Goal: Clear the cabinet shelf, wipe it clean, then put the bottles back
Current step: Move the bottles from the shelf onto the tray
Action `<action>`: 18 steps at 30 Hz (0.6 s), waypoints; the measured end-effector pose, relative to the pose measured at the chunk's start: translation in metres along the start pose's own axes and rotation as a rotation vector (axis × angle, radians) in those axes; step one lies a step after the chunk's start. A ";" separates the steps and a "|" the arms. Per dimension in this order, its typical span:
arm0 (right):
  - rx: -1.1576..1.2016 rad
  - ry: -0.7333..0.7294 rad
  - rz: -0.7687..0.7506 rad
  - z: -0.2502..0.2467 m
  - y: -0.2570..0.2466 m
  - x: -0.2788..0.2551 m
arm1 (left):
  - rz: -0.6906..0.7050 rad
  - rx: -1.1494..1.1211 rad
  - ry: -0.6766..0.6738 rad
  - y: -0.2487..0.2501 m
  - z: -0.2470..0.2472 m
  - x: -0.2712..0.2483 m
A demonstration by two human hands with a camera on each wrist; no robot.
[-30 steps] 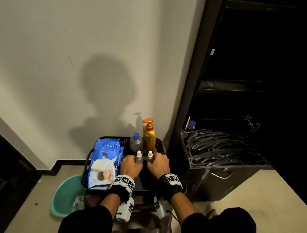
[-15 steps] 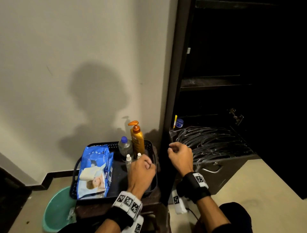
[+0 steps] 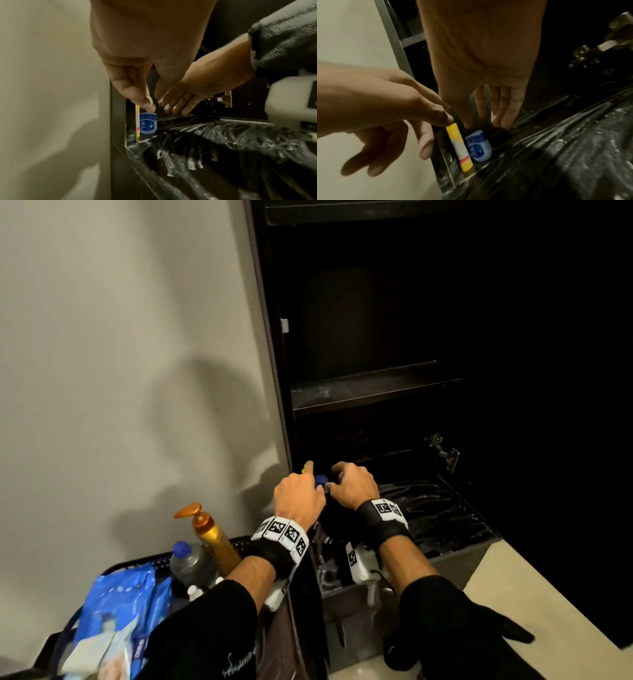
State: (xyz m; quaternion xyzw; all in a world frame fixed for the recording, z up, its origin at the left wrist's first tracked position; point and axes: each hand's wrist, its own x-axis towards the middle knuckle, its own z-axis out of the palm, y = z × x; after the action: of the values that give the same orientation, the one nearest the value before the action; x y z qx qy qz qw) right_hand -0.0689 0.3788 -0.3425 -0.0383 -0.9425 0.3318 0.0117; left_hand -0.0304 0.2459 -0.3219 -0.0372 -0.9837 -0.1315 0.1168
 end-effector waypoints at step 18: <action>-0.022 0.050 0.000 0.022 0.005 0.008 | -0.006 0.141 0.009 0.000 0.022 0.013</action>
State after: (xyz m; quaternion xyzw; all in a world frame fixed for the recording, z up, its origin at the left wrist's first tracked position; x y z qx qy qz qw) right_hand -0.0774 0.3694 -0.3629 -0.0465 -0.9455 0.3203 0.0348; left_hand -0.0475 0.2524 -0.3393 -0.0256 -0.9901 -0.0623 0.1233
